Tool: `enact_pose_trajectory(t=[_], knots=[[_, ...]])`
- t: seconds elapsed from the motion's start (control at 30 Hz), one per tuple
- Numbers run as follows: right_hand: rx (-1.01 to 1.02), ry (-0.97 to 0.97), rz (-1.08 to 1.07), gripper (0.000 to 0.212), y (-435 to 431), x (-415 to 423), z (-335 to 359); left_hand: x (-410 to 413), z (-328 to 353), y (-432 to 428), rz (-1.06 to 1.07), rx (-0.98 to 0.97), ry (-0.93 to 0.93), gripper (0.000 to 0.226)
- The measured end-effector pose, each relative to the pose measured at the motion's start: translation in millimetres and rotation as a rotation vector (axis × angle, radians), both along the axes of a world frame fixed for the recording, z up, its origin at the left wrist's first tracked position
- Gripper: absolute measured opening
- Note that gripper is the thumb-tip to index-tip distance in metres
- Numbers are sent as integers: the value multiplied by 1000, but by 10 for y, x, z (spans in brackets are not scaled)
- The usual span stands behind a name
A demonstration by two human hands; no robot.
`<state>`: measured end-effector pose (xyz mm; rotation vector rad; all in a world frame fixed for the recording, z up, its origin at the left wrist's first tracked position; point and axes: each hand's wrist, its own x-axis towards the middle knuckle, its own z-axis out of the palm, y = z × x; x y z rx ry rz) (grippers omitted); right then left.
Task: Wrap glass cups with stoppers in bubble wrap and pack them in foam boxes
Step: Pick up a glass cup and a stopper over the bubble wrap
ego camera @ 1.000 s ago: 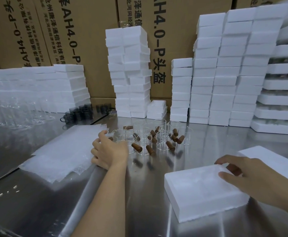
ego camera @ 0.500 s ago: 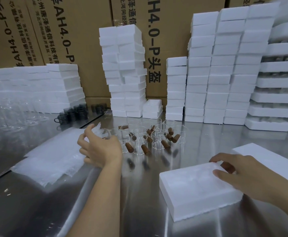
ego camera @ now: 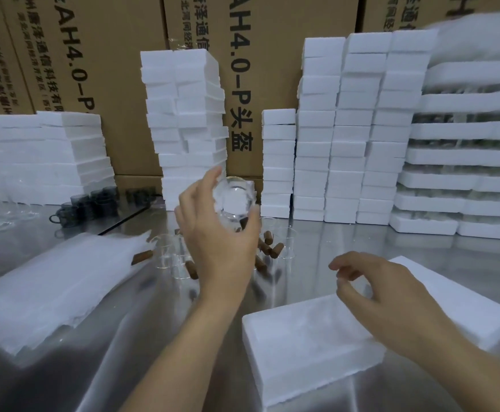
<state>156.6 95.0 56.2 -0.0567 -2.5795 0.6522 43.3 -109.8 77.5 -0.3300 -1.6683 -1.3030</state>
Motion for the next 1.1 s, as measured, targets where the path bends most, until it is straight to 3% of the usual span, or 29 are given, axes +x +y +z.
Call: enact_pose_trajectory(t=[0.2, 0.33, 0.5, 0.63, 0.73, 0.83, 0.9, 1.0, 1.1], knots=[[-80, 195, 113, 42, -101, -3, 1, 285, -86, 446, -194, -183, 215, 75], [-109, 269, 151, 37, -115, -13, -6, 320, -91, 494, -229, -144, 225, 78], [-212, 339, 215, 5, -218, -22, -25, 372, -96, 565, -333, -138, 194, 79], [-299, 347, 216, 11, -239, 3, -36, 435, -79, 531, -492, -118, 206, 69], [-351, 388, 220, 8, -256, 30, 15, 489, -68, 537, -661, 94, 37, 53], [-379, 416, 196, 9, -269, 27, 7, 496, -23, 574, -860, 417, -382, 43], [-415, 424, 179, 13, -254, 13, -9, 498, -5, 595, -1064, 530, -592, 46], [-447, 436, 176, 15, -221, -17, -24, 514, -42, 612, -1232, 575, -684, 51], [-474, 453, 189, 14, -246, -43, -46, 498, -65, 645, -1265, 500, -668, 44]])
